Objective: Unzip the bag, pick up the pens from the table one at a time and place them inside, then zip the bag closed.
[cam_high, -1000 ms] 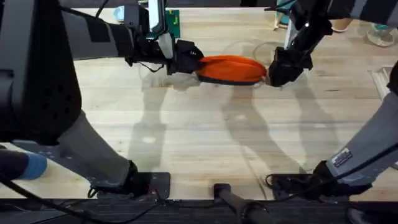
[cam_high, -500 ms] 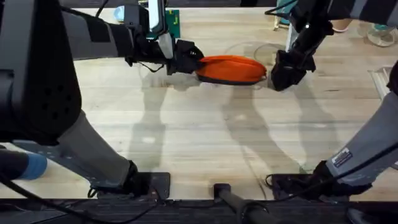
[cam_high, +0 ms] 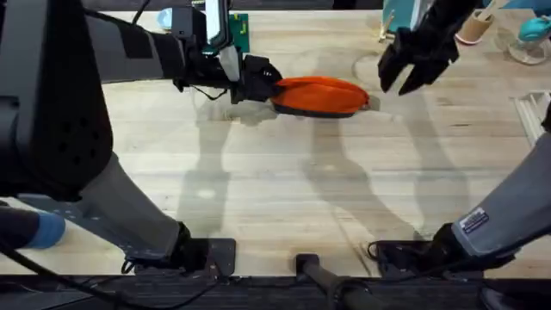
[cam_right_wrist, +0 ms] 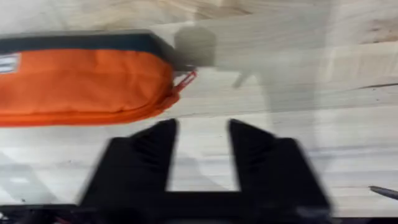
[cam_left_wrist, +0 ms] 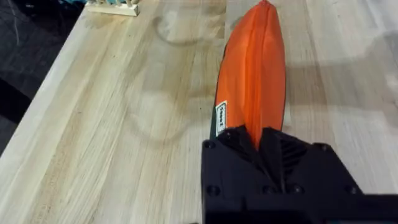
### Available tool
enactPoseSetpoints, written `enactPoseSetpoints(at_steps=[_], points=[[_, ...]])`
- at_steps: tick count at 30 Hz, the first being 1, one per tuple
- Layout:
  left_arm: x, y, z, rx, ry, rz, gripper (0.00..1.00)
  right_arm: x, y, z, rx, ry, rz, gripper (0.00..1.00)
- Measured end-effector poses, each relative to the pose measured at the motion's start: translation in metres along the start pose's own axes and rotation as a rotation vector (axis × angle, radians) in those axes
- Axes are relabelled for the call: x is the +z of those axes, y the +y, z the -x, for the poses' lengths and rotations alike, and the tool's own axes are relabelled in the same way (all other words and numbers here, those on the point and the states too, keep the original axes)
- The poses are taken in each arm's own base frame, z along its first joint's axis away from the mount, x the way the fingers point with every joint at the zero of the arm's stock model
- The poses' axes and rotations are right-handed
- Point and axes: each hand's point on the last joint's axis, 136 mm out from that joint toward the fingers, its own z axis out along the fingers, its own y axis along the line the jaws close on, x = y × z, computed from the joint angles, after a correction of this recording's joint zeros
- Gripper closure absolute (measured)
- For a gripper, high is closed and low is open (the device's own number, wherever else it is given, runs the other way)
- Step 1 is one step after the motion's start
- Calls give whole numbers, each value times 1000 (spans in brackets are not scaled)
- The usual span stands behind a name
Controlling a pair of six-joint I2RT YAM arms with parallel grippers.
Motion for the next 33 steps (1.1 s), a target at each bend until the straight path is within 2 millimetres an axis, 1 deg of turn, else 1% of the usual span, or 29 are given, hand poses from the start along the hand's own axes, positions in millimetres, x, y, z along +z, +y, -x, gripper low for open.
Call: enactPoseSetpoints(at_steps=[2,5,6,8,13,19,20,21,22,25,27,28,33], points=[[0,0,0,0,0,0,959,-9,8,1,-23,-17,3,591],[0,0,0,0,0,0,959,-23,20,1,-54,-40,9,157],[0,0,0,0,0,0,959,-28,24,1,-69,-48,11,43],[0,0,0,0,0,0,959,-34,29,-1,-83,-57,13,10],[0,0,0,0,0,0,959,-48,38,-5,-106,-68,16,5],[0,0,0,1,0,0,954,-51,39,-6,-112,-69,16,5],[0,0,0,1,0,0,924,-52,39,-6,-112,-70,16,5],[0,0,0,4,0,1,838,-52,39,-6,-112,-70,16,5],[0,1,0,1,1,3,722,-52,39,-6,-112,-70,16,5],[-2,2,-1,0,4,8,295,-52,39,-6,-112,-70,16,5],[-2,2,-2,-5,6,10,56,-52,39,-6,-112,-71,16,6],[-2,2,-2,-6,7,11,20,-52,39,-6,-112,-70,16,6],[-2,3,-2,-5,7,11,8,-52,39,-6,-112,-70,16,6]])
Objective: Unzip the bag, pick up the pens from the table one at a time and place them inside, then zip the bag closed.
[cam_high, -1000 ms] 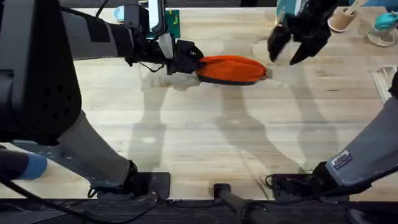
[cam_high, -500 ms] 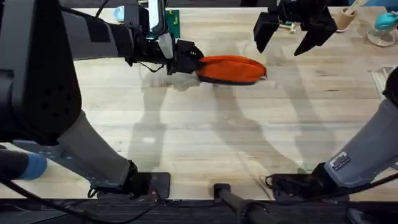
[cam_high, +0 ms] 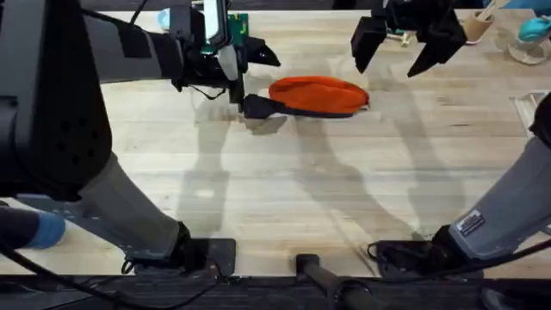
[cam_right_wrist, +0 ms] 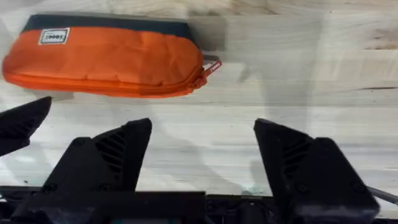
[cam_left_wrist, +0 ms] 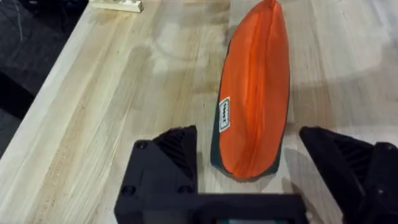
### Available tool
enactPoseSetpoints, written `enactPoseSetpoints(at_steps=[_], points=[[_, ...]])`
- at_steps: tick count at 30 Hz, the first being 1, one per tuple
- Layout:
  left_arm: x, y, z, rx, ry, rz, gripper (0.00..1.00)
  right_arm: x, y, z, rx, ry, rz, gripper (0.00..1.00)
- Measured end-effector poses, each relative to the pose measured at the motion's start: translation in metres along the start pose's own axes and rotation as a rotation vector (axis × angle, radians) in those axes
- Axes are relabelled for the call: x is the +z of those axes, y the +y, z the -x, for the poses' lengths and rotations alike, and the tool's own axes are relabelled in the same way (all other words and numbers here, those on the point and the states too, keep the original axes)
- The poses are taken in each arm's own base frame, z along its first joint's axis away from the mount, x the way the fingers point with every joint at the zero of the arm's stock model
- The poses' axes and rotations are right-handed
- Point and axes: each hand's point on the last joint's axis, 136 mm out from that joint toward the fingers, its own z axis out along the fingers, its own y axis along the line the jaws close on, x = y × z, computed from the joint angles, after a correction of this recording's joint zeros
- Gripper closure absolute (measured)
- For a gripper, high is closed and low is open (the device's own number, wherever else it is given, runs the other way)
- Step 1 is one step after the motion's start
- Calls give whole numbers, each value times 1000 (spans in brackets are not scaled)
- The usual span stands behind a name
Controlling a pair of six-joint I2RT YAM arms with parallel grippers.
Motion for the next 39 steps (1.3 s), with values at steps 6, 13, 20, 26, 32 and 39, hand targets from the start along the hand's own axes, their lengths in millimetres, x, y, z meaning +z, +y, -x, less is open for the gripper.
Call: enactPoseSetpoints(at_steps=[6,13,20,26,32,39], points=[[0,-1,2,-4,-10,-4,8,0,0,0,0,0,0,5],[-12,6,27,-39,-4,43,8,0,-1,-3,0,12,-3,5],[-31,14,58,-154,7,119,8,0,-4,-15,2,62,-17,5],[-46,11,62,-338,87,197,8,-11,2,-18,-26,28,-11,5],[-65,2,67,-474,168,286,8,-50,13,-29,-83,-100,16,5],[-91,-5,77,-570,230,420,6,-85,9,-41,-106,-219,-2,5]])
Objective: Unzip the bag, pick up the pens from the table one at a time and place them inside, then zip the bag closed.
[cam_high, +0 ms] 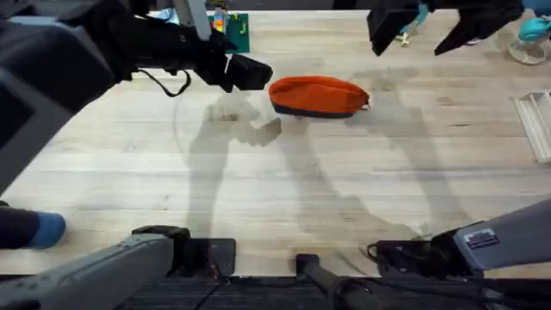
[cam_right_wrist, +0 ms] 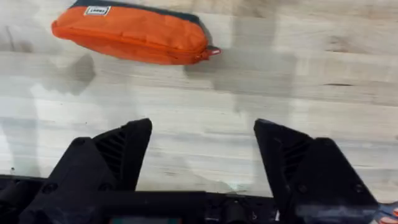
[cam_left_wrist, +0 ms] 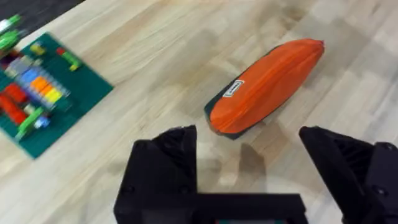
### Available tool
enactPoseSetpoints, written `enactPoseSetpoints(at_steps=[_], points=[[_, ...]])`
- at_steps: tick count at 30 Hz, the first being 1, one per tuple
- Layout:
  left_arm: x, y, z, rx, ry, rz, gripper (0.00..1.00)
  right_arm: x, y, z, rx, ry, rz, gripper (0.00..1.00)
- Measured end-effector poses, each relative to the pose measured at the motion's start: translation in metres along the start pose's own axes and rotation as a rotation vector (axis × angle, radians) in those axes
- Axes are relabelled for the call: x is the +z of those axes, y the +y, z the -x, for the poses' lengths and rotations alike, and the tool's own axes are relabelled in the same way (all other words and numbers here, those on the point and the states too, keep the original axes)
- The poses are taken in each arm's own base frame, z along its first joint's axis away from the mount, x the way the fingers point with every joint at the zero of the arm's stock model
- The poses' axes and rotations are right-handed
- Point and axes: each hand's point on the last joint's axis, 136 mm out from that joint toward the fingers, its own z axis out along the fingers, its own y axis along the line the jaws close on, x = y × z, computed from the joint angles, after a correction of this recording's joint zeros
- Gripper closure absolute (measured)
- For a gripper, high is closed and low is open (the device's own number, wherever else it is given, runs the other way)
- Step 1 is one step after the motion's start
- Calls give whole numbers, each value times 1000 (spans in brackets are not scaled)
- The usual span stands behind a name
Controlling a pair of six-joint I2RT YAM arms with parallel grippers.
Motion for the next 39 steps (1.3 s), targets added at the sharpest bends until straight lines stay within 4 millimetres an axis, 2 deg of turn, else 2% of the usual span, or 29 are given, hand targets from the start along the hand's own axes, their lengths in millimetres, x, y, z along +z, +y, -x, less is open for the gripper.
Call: enactPoseSetpoints(at_steps=[7,10,19,23,28,31,39], points=[[-25,-3,5,-44,-6,93,6,-21,-9,-5,4,-70,-32,6],[-33,-4,10,-40,-23,118,6,-24,-14,-13,18,-85,-42,5],[-43,-8,14,-49,-41,132,6,0,-24,-55,81,-93,-45,6],[-43,-9,10,-82,-29,132,6,3,-30,-77,102,-111,-39,6],[-43,-9,8,-104,-22,133,6,7,-34,-93,124,-131,-32,5],[-43,-9,8,-108,-21,135,5,16,-35,-100,162,-130,-30,5],[-43,-9,8,-108,-21,135,6,16,-34,-97,229,-141,-22,5]])
